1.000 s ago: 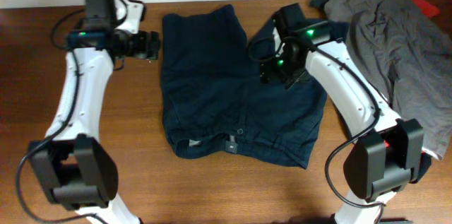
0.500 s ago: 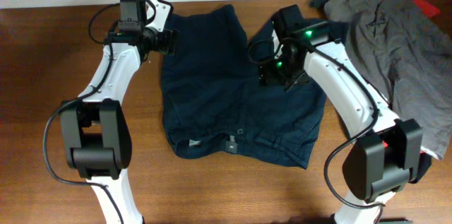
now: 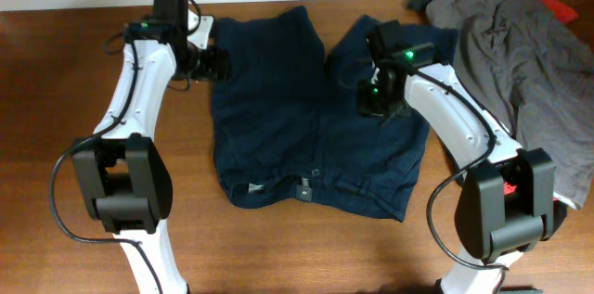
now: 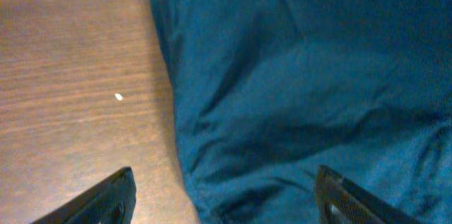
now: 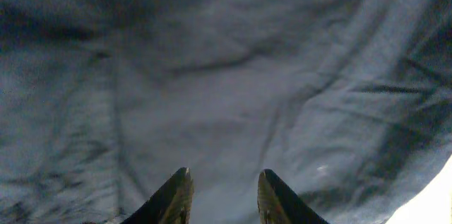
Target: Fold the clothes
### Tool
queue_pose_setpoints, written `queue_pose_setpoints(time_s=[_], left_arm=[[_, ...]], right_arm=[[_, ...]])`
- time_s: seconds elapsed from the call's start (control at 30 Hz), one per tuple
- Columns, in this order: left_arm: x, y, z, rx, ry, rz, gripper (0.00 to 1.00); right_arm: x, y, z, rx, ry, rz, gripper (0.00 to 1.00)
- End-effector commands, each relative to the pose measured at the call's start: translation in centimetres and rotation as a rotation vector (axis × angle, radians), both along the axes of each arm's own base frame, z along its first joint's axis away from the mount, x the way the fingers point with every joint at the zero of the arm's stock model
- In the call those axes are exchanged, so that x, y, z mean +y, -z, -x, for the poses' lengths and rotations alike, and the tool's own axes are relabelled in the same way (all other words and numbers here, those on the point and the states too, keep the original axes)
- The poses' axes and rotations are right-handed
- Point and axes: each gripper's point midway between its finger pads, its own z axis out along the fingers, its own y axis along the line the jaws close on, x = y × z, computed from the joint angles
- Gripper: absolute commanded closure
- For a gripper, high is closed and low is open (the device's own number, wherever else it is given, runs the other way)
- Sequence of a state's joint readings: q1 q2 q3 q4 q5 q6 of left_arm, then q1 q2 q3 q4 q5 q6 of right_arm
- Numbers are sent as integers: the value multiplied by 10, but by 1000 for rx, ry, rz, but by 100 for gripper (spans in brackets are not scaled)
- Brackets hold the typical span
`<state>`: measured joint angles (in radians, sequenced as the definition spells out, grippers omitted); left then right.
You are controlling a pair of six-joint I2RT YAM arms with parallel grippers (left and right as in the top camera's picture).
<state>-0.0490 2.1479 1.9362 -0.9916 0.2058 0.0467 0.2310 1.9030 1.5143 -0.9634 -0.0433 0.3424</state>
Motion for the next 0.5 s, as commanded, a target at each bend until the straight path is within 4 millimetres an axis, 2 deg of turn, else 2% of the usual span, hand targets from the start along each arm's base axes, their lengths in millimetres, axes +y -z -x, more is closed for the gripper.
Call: queue_pose_setpoints(time_s=[0.0, 0.1, 0.2, 0.33, 0.47], left_arm=[[2, -27, -4, -43, -5, 8, 19], [6, -27, -6, -51, -13, -14, 19], [24, -25, -9, -58, -50, -109, 18], [36, -26, -12, -70, -76, -176, 13], [37, -26, -12, -74, -78, -180, 13]], right_arm=[[-23, 21, -2, 0, 67, 19, 64], [-29, 32, -18, -76, 81, 0, 64], [-13, 41, -46, -191, 82, -99, 63], [6, 53, -76, -267, 217, -198, 62], [20, 80, -84, -255, 303, -241, 62]])
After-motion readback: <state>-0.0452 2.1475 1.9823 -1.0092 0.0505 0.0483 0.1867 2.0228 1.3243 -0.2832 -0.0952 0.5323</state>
